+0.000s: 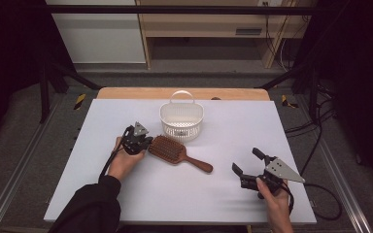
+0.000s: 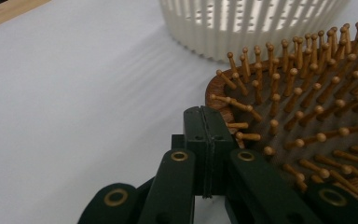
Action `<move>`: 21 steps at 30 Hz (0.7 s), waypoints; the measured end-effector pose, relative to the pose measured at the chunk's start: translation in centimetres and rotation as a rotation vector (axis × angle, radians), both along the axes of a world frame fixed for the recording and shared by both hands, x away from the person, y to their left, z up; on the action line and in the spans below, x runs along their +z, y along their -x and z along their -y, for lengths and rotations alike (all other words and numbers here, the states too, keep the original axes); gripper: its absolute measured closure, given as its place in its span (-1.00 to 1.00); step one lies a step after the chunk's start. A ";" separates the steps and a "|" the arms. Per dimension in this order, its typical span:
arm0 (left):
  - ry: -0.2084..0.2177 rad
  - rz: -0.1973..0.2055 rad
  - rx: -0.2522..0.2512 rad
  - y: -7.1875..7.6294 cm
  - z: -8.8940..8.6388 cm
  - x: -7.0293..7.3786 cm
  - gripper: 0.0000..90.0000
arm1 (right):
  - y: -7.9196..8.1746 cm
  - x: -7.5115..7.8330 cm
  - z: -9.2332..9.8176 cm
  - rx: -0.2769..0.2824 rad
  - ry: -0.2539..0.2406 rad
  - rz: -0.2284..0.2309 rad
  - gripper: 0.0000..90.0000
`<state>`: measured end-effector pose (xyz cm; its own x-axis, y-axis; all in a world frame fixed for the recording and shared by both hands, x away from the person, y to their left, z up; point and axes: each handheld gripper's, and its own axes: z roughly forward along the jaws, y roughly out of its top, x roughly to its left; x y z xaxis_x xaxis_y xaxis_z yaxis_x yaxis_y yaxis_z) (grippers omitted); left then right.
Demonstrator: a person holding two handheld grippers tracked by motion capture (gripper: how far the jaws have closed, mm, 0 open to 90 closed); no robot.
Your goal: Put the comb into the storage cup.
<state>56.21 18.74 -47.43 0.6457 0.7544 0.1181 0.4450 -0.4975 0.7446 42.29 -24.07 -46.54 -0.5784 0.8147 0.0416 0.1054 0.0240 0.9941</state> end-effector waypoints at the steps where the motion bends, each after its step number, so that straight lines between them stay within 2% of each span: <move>1: 0.002 0.001 -0.003 0.1 0.2 0.0 1.00 | 0.0 0.0 0.0 0.001 -0.001 -0.001 -0.87; 7: -0.012 -0.001 -0.038 0.5 1.7 0.0 0.99 | 0.1 0.1 0.1 0.004 -0.012 -0.007 -0.87; 21: -0.007 -0.012 -0.121 2.0 5.2 0.0 1.00 | 0.2 0.3 0.2 0.007 -0.024 -0.018 -0.88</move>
<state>54.18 13.49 -47.44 0.7335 0.6699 0.1153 0.3900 -0.5537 0.7357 42.05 -24.32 -46.29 -0.5831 0.8093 0.0715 0.1229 0.0009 0.9924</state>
